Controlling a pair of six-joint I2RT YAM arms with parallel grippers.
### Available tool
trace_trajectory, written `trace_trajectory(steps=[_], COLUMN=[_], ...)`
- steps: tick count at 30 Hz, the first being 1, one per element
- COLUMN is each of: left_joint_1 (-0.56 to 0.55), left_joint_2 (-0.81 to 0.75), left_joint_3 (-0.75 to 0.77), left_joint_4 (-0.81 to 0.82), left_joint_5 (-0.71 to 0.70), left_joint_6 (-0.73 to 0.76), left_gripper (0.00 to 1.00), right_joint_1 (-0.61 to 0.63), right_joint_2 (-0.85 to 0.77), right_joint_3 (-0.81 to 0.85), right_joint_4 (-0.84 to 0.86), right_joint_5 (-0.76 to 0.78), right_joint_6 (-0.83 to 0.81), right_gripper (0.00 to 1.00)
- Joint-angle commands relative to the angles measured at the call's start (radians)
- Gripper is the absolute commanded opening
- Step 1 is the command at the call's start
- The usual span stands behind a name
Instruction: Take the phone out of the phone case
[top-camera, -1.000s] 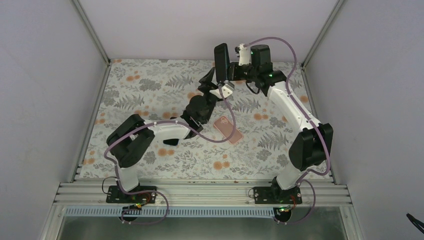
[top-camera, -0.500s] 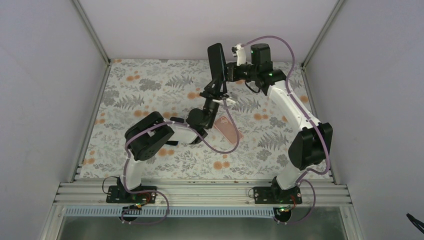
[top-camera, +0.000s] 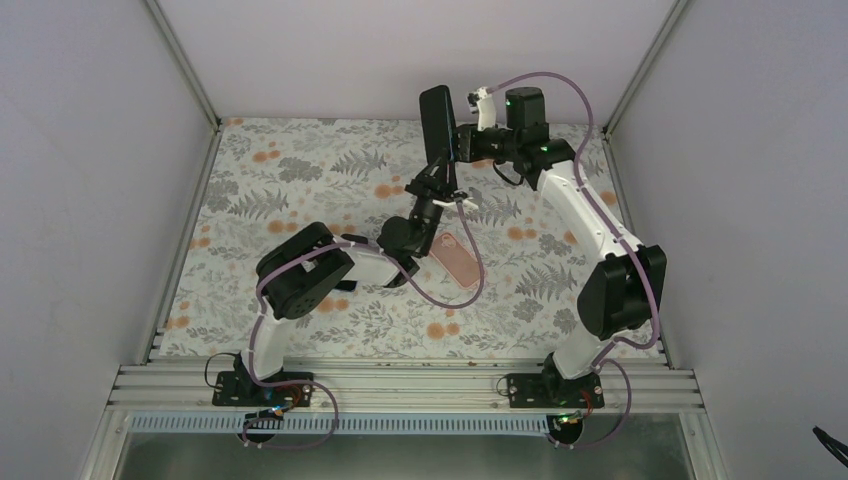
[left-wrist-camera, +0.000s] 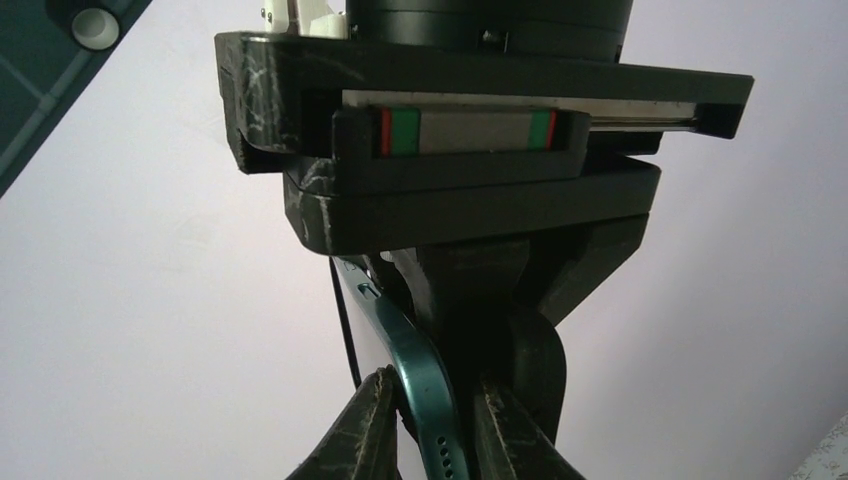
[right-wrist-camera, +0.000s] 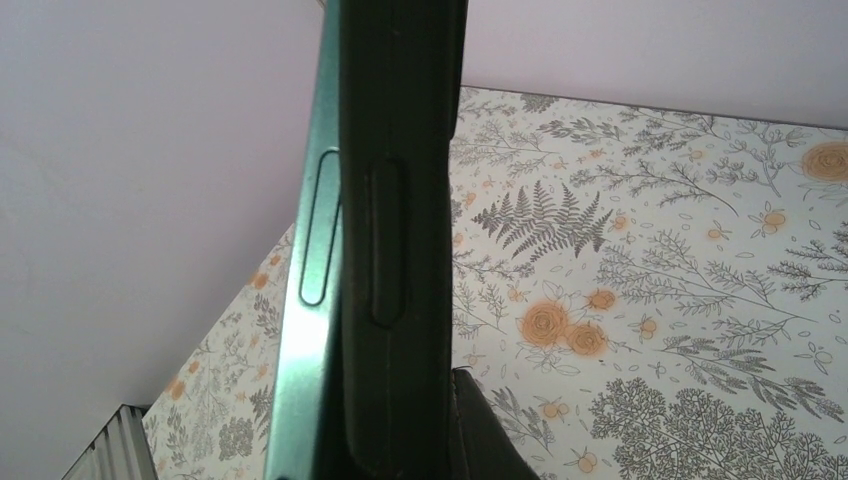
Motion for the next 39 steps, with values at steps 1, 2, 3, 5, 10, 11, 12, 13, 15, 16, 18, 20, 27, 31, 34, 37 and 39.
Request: trace_trajectory(steps=[1,2,3,5,10,11,12,13,15,16,18,20,27,31,34,37,39], left_joint_1=[0.062,0.055,0.050,0.039,0.027,0.023,0.021,0.017,0.007,0.001,-0.013,-0.030,-0.048,-0.048,-0.050,-0.049,-0.049], left_joint_2=[0.037,0.026,0.016,-0.006,-0.072,-0.085,-0.101,-0.118,-0.150,-0.164,-0.197,-0.234,-0.379,-0.477,-0.528,-0.531,-0.533], left_joint_3=[-0.027,-0.036,-0.046,-0.065,-0.112,-0.122,-0.134,-0.148,-0.173,-0.185,-0.208,-0.237,-0.307,-0.321,-0.336,-0.368,-0.406], left_joint_4=[0.262,0.262,0.261,0.261,0.224,0.215,0.204,0.193,0.172,0.157,0.134,0.092,-0.065,-0.250,-0.353,-0.347,-0.335], left_joint_5=[-0.163,-0.163,-0.163,-0.163,-0.162,-0.162,-0.162,-0.163,-0.163,-0.163,-0.167,-0.170,-0.197,-0.198,-0.169,-0.163,-0.134], left_joint_6=[0.103,0.103,0.103,0.102,0.080,0.072,0.063,0.055,0.046,0.043,0.036,0.019,-0.063,-0.178,-0.227,-0.205,-0.187], left_gripper=[0.06,0.04,0.03,0.02,0.02,0.02,0.02,0.02,0.02,0.02,0.02,0.02,0.02,0.02,0.02,0.02,0.02], right_joint_1=[0.018,0.015,0.012,0.002,-0.027,-0.030,-0.033,-0.039,-0.060,-0.071,-0.093,-0.109,-0.119,-0.118,-0.119,-0.119,-0.119], right_joint_2=[-0.036,-0.027,-0.020,0.015,0.048,0.049,0.051,0.058,0.068,0.072,0.082,0.090,0.095,0.069,0.065,0.066,0.060], right_joint_3=[0.016,0.026,0.037,0.054,0.077,0.078,0.078,0.080,0.085,0.085,0.086,0.087,0.065,0.025,0.023,0.022,0.018], right_joint_4=[-0.093,-0.098,-0.104,-0.110,-0.117,-0.114,-0.114,-0.114,-0.114,-0.112,-0.108,-0.107,-0.113,-0.083,-0.099,-0.129,-0.153], right_joint_5=[-0.107,-0.075,-0.050,0.006,0.128,0.168,0.216,0.271,0.323,0.343,0.379,0.407,0.473,0.493,0.470,0.401,0.356], right_joint_6=[-0.055,-0.056,-0.058,-0.055,-0.067,-0.076,-0.087,-0.094,-0.107,-0.116,-0.125,-0.135,-0.174,-0.199,-0.207,-0.216,-0.220], right_gripper=[0.03,0.03,0.03,0.03,0.03,0.03,0.03,0.03,0.03,0.03,0.03,0.03,0.03,0.03,0.03,0.03,0.03])
